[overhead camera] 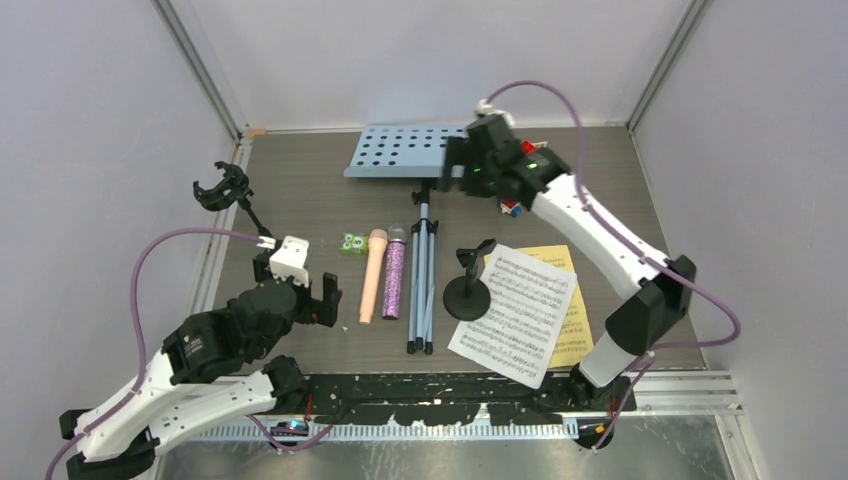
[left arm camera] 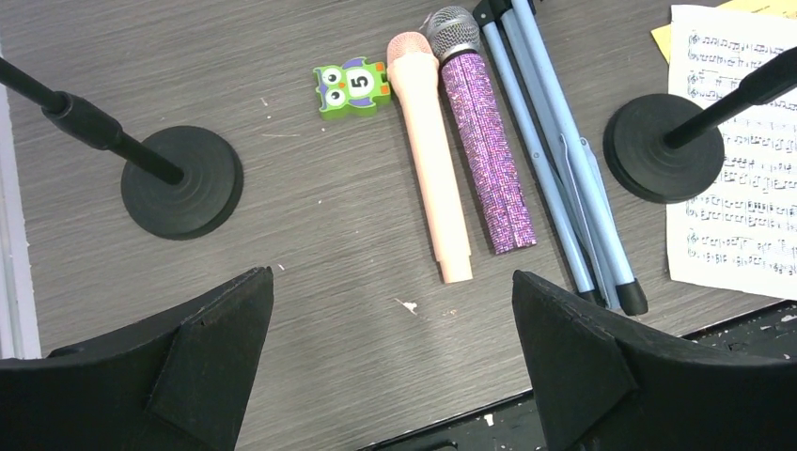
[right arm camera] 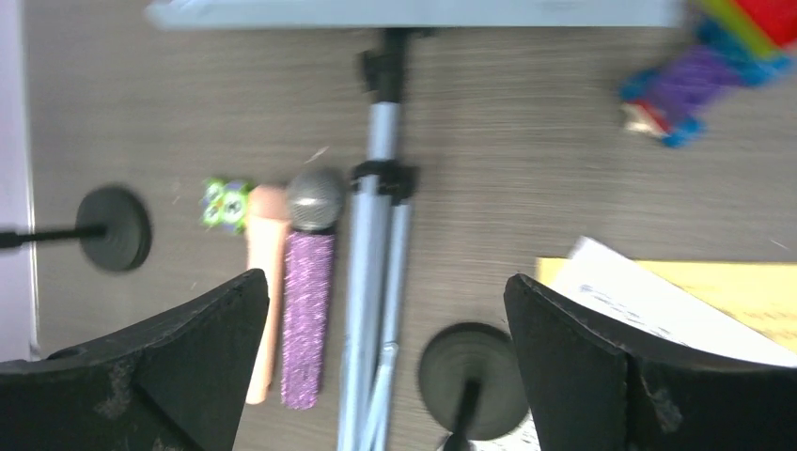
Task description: Pack up the instrument practice props
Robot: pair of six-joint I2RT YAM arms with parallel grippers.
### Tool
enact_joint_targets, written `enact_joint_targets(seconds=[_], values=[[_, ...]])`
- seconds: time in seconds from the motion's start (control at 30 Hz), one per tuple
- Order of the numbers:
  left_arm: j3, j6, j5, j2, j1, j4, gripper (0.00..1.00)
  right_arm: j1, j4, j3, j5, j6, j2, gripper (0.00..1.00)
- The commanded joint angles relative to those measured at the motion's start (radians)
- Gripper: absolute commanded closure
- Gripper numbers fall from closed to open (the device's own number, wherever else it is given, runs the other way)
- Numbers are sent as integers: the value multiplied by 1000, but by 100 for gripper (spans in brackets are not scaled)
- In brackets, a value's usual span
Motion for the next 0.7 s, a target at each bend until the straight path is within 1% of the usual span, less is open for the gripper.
enact_joint_targets(seconds=[0.0,0.07,0.1,0.13,0.27,0.43,0.53,0.67], values=[[-3,7,12,15,4,35,0,-269,-34,-149,-212,51,-205,0],[-3,10,23,22,3,35,0,-406,3,-250,-319,85,-302,0],[-3,13,26,25,3,36,0,-472,4,-300,-333,92,-352,0],[-2,14,27,28,3,36,0,-497,-3,-328,-302,98,-393,0],[12,0,29,42,5,31,0,-507,-50,-423,-166,34,-568,0],[42,-86,3,52,4,-8,0,-506,-163,-491,-31,19,-729,0],[47,-173,-23,61,4,-33,0,-506,-213,-521,-32,30,-807,0],[64,-212,-26,102,4,-67,0,-506,-274,-524,-81,45,-845,0]])
